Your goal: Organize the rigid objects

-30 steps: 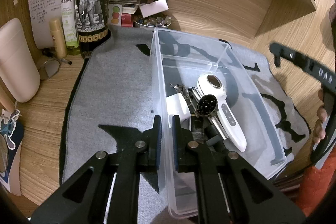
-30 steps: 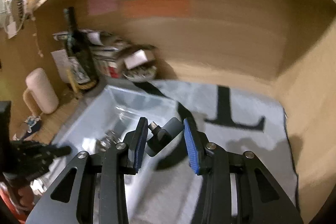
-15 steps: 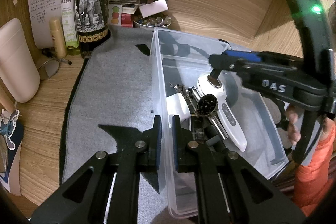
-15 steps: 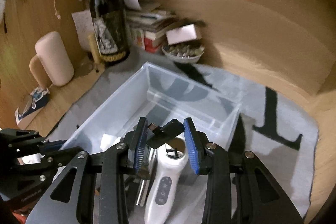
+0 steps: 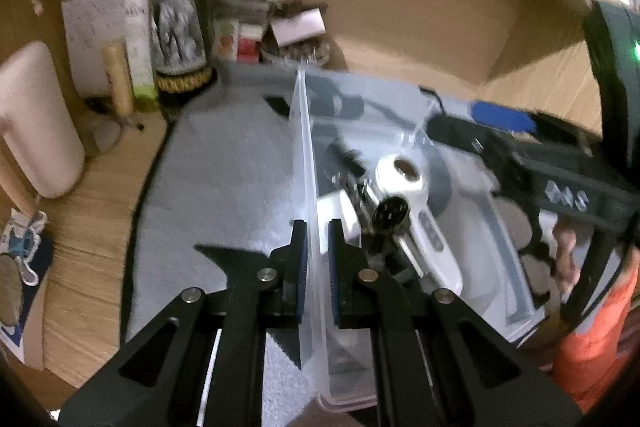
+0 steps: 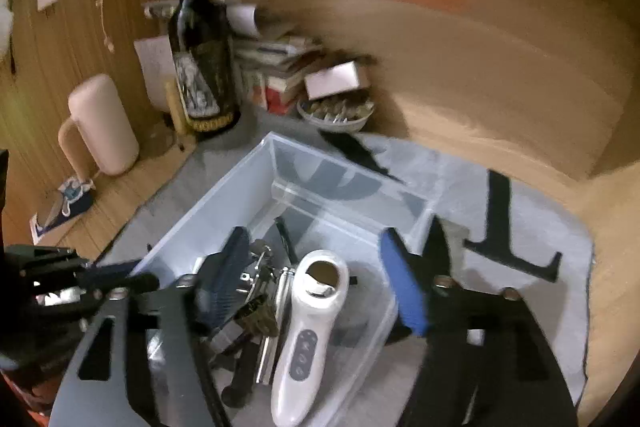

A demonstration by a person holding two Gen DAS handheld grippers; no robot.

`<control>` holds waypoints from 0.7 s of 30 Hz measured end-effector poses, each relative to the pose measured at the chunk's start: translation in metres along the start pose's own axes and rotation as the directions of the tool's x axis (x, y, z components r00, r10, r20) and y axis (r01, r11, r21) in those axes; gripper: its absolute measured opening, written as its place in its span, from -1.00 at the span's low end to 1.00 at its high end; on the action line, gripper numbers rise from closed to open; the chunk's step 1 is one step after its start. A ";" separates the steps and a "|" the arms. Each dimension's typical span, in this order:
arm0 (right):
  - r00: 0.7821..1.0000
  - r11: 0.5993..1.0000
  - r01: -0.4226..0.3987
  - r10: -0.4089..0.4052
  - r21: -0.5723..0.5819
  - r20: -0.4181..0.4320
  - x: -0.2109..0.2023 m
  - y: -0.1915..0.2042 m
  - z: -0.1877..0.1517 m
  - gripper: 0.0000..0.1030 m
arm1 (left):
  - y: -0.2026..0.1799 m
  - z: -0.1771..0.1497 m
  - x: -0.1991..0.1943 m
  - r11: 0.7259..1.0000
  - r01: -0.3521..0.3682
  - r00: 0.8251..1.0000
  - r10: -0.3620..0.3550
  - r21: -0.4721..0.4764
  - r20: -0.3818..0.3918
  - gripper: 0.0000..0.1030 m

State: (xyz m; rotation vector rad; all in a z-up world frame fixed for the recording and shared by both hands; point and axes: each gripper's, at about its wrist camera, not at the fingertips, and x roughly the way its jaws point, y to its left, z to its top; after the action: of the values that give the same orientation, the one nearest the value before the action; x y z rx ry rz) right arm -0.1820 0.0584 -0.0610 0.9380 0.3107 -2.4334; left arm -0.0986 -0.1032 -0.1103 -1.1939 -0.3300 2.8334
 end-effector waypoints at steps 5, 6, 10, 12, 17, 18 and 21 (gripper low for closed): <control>0.995 0.999 0.016 -0.021 0.046 0.093 -0.038 -0.010 -0.008 0.69 | -0.020 0.006 -0.030 0.999 0.001 0.995 -0.005 0.037 0.101 -0.36; 0.994 0.998 0.022 -0.027 0.052 0.104 -0.044 -0.011 -0.009 0.69 | -0.025 0.006 -0.036 0.999 -0.001 0.993 -0.005 0.047 0.120 -0.22; 0.982 0.995 0.055 -0.070 0.088 0.176 -0.079 -0.019 -0.019 0.98 | -0.048 0.006 -0.064 0.996 -0.004 0.974 -0.017 0.089 0.225 0.17; 0.969 0.991 0.071 -0.097 0.117 0.228 -0.099 -0.022 -0.028 1.00 | -0.056 0.007 -0.079 0.995 -0.008 0.960 -0.020 0.099 0.278 0.46; 0.943 0.985 0.100 -0.139 0.143 0.301 -0.136 -0.024 -0.045 1.00 | -0.070 0.004 -0.113 0.995 -0.020 0.920 -0.021 0.101 0.391 0.85; 0.938 0.984 0.102 -0.144 0.147 0.314 -0.144 -0.024 -0.049 1.00 | -0.073 0.003 -0.119 0.995 -0.024 0.910 -0.019 0.100 0.414 0.89; 0.926 0.982 0.106 -0.155 0.158 0.344 -0.161 -0.025 -0.056 1.00 | -0.079 -0.002 -0.134 0.994 -0.046 0.885 -0.006 0.100 0.466 0.97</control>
State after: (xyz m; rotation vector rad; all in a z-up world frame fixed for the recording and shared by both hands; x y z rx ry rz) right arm -0.0622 0.1616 0.0075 0.5242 0.0786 -2.7145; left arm -0.0065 -0.0433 -0.0008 -0.4819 -0.1745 3.0801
